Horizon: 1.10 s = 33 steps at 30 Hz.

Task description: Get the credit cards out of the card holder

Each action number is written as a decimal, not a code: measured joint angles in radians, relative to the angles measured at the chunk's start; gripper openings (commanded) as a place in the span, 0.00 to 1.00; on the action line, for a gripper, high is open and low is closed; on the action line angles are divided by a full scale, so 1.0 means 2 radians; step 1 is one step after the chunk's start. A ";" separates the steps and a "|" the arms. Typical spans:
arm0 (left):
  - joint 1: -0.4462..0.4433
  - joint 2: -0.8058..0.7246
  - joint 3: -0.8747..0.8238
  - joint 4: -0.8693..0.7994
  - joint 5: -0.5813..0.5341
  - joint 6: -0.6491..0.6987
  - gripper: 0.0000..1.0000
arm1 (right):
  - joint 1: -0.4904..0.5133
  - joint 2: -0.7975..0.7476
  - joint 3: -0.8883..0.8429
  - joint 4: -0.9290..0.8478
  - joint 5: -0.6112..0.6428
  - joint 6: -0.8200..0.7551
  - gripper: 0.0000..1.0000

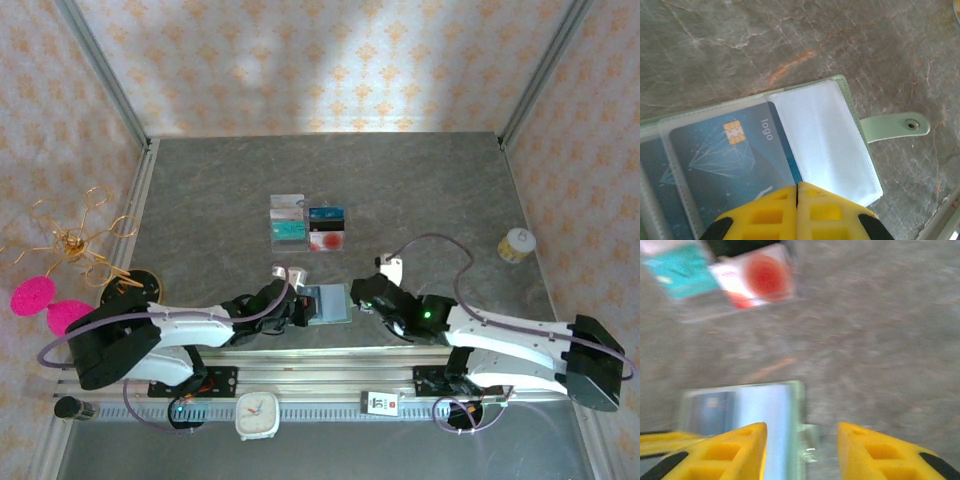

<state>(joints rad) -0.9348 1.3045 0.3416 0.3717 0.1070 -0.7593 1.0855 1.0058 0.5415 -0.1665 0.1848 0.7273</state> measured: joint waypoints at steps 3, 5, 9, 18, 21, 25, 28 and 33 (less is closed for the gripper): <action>0.008 -0.026 -0.010 -0.005 -0.007 -0.001 0.04 | 0.000 0.038 0.010 0.049 -0.063 -0.018 0.31; 0.019 -0.047 -0.023 -0.008 -0.010 0.000 0.00 | 0.000 0.077 0.021 0.077 -0.103 -0.026 0.28; 0.036 -0.069 -0.041 -0.013 -0.018 0.001 0.00 | -0.001 0.149 0.034 0.120 -0.163 -0.032 0.24; 0.047 -0.054 -0.054 -0.008 -0.016 0.004 0.00 | -0.040 0.219 0.033 0.164 -0.232 -0.030 0.22; 0.047 -0.049 -0.054 -0.003 -0.010 0.005 0.00 | -0.046 0.225 0.031 0.174 -0.241 -0.028 0.22; 0.047 -0.047 -0.054 0.004 -0.005 0.005 0.00 | -0.049 0.228 0.027 0.180 -0.246 -0.026 0.21; 0.047 -0.034 -0.054 0.007 -0.005 0.005 0.00 | -0.057 0.228 0.017 0.186 -0.247 -0.024 0.21; 0.047 -0.016 -0.054 0.030 -0.005 0.005 0.00 | -0.067 0.234 0.002 0.191 -0.252 -0.022 0.20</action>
<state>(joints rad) -0.8413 1.2728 0.2344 0.4324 0.0967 -0.7498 0.9520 1.4734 0.5461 0.2153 -0.3195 0.6827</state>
